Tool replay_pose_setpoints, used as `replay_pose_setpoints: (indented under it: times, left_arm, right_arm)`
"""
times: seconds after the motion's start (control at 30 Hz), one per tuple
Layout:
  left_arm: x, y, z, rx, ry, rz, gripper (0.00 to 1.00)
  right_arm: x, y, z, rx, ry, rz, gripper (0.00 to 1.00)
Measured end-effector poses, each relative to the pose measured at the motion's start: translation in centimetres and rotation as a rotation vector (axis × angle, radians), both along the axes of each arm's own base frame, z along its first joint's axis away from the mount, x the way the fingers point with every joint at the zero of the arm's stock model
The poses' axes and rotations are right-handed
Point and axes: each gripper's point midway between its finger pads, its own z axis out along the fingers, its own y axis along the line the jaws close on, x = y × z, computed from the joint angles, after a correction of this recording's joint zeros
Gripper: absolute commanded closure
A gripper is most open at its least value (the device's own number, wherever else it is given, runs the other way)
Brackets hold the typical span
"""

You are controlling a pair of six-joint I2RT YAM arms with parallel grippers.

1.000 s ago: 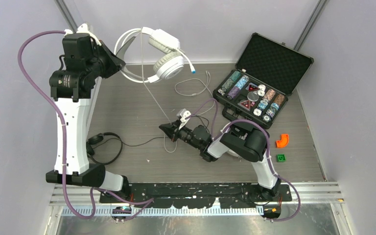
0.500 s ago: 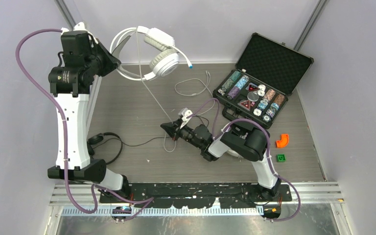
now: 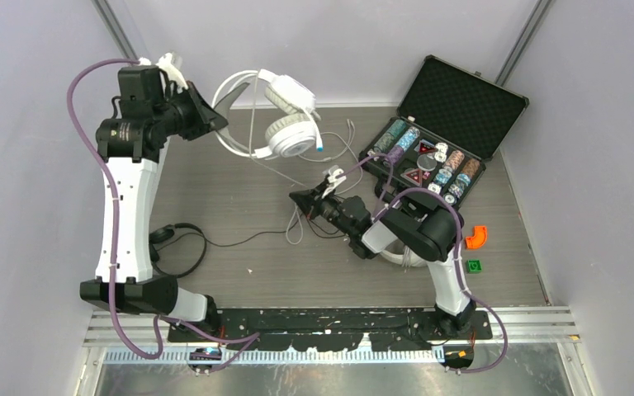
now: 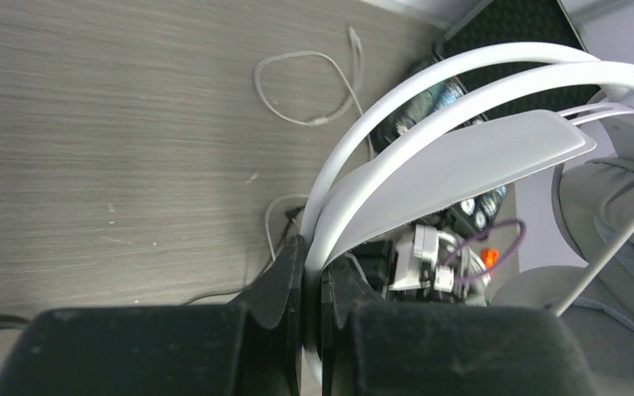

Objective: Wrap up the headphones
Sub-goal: Wrap the headphones cable around the headphones.

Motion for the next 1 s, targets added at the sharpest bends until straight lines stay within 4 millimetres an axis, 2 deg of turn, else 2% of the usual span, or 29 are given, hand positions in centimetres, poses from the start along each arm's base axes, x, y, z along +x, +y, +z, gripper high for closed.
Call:
replay_pose_setpoints:
  times: [0.2,0.33,0.5,0.73,0.9,1.0]
  left_arm:
    - [-0.7,-3.3,-0.6,-0.007,-0.064,-0.301,1.0]
    - [-0.8,-4.4,-0.6,0.033,-0.121,-0.46,1.0]
    - [-0.5,-5.0,-2.1,0.1,-0.164,-0.612,1.0]
    - [-0.4,-4.9,-4.5,0.197,-0.192,-0.746,1.0]
    - [-0.2,-4.7,-6.0,0.297,-0.198,-0.799,1.0]
    - [-0.4,-5.4,-7.3,0.375,-0.202,-0.858,1.0]
  right_arm:
    - [0.8,-1.2,0.8,0.024,0.021,-0.022,1.0]
    - [0.8,-1.5,1.5,0.029,0.034,-0.022,1.0]
    - [1.0,-3.1,3.4,0.031,0.052,-0.048,1.0]
    - [0.2,-4.9,7.9,0.039,0.07,-0.045,1.0]
    - [-0.7,-5.8,8.8,0.023,0.16,-0.003,1.0]
    - [-0.9,-6.4,9.2,0.008,0.244,0.031,1.0]
